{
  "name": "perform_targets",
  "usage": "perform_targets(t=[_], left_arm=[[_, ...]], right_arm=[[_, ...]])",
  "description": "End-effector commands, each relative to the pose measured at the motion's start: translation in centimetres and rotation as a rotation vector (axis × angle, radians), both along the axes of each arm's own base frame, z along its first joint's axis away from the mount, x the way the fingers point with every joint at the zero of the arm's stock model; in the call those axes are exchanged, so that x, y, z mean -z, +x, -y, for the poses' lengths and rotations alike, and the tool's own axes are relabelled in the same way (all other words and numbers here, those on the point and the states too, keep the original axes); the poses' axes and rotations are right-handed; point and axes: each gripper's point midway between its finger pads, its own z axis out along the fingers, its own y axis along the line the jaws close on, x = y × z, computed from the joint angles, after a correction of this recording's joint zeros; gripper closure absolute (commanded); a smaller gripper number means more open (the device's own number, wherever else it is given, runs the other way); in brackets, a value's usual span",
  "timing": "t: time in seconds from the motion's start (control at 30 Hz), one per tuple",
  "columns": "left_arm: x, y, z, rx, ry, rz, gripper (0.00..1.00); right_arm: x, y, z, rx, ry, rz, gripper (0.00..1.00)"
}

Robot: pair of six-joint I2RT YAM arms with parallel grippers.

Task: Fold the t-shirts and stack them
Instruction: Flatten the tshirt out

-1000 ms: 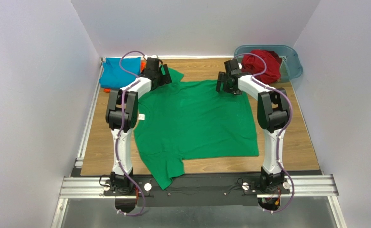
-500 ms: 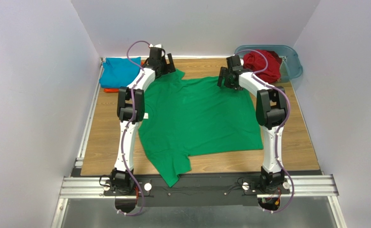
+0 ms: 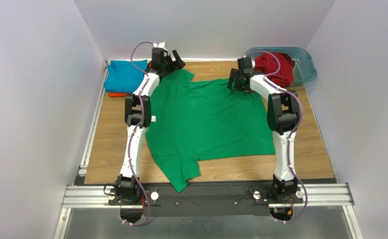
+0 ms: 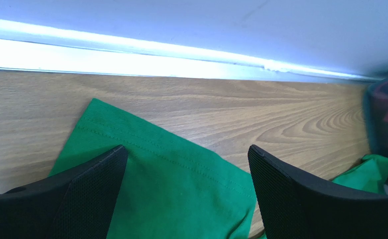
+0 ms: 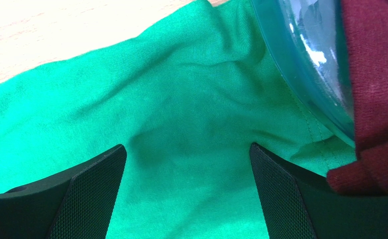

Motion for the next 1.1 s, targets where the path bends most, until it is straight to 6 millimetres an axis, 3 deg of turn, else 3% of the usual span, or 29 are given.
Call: perform_targets(t=[0.0,0.13,0.17,0.23,0.27,0.3,0.33,0.37,0.4,0.43,0.47,0.5,0.53,0.57,0.6,0.63,0.67,0.7,0.73,0.77,0.8,0.83,0.9,0.97,1.0,1.03,1.07], left_arm=[[-2.5,1.2,0.5,0.017,-0.077,0.088,0.01],[-6.4,1.2,0.6,0.026,-0.08,0.147,0.01],[-9.5,0.9,0.8,0.031,-0.079,0.191,0.01],[-11.6,0.2,0.5,0.023,-0.058,0.212,0.01],[-16.0,-0.6,0.3,0.026,-0.04,0.276,0.01],[-15.1,-1.6,0.3,0.021,-0.019,0.24,0.01],[-19.1,-3.0,0.0,0.019,-0.003,0.293,0.01],[-16.8,-4.3,-0.1,0.016,0.021,0.23,0.01],[-16.9,-5.3,-0.2,0.015,0.034,0.215,0.01],[-16.9,-6.5,-0.3,0.021,0.042,0.196,0.01],[-19.4,-8.2,-0.7,0.016,0.042,0.212,0.01],[-16.2,-10.0,-1.1,0.01,0.06,0.122,0.01],[-15.8,-11.3,-1.0,0.008,0.066,0.102,0.01],[-18.0,-13.2,-1.1,-0.002,0.066,0.128,0.01],[-14.7,-15.1,-1.7,-0.026,0.096,0.059,0.01],[-16.5,-17.1,-1.2,-0.031,0.091,0.088,0.01],[-15.8,-18.4,-1.3,-0.042,0.096,0.074,0.01],[-14.5,-20.9,-1.2,-0.048,0.096,0.05,0.01],[-13.5,-22.1,-1.2,-0.048,0.096,0.027,0.01],[-11.1,-23.8,-1.4,-0.052,0.099,-0.011,0.01],[-10.5,-24.6,-1.6,-0.056,0.093,-0.023,0.01],[-10.8,-25.4,-1.8,-0.065,0.081,-0.016,0.02],[-8.6,-26.4,-2.7,-0.101,0.1,-0.043,0.01],[-7.4,-26.3,-2.9,-0.107,0.122,-0.064,0.02],[-6.7,-25.8,-3.0,-0.109,0.136,-0.076,0.02],[-7.1,-25.5,-3.1,-0.116,0.139,-0.064,0.02],[-5.8,-25.1,-3.1,-0.119,0.155,-0.09,0.01]], right_arm=[[1.8,-1.2,0.5,-0.02,-0.004,-0.064,0.0],[-1.6,-0.3,-0.4,-0.071,0.026,-0.003,0.0],[-3.4,-0.1,-0.4,-0.075,0.032,0.03,0.0],[-5.4,-0.1,-0.4,-0.084,0.036,0.064,0.0],[-5.7,-0.5,-0.5,-0.087,0.038,0.065,0.0],[-7.8,-0.8,-0.5,-0.092,0.05,0.099,0.0],[-7.3,-1.9,-0.4,-0.089,0.054,0.076,0.0],[-9.1,-2.6,-0.4,-0.089,0.068,0.102,0.0],[-9.3,-3.3,-0.4,-0.089,0.075,0.1,0.0],[-9.2,-4.2,-0.4,-0.083,0.087,0.086,0.0],[-9.3,-5.0,-0.3,-0.081,0.096,0.082,0.0],[-7.8,-6.7,-0.1,-0.082,0.097,0.036,0.0],[-9.1,-7.7,-0.1,-0.075,0.117,0.053,0.0],[-9.1,-8.5,-0.2,-0.075,0.131,0.046,0.0],[-8.9,-9.5,-0.2,-0.076,0.145,0.034,0.0],[-9.0,-11.1,-0.2,-0.071,0.157,0.028,0.0],[-8.8,-11.9,0.0,-0.067,0.162,0.02,0.0],[-8.8,-13.4,0.2,-0.065,0.168,0.014,0.0],[-8.4,-14.3,0.3,-0.064,0.17,0.003,0.0],[-8.6,-15.0,0.4,-0.063,0.174,0.005,0.0],[-8.6,-15.7,0.5,-0.062,0.174,0.005,0.0],[-7.3,-17.2,0.9,-0.058,0.165,-0.03,0.0],[-8.0,-18.6,1.1,-0.058,0.177,-0.011,0.0],[-7.0,-20.6,1.5,-0.063,0.169,-0.035,0.0],[-7.9,-21.3,1.1,-0.088,0.197,-0.014,0.0],[-7.8,-21.9,1.2,-0.093,0.2,-0.015,0.0],[-6.9,-22.9,1.3,-0.1,0.2,-0.037,0.0]])
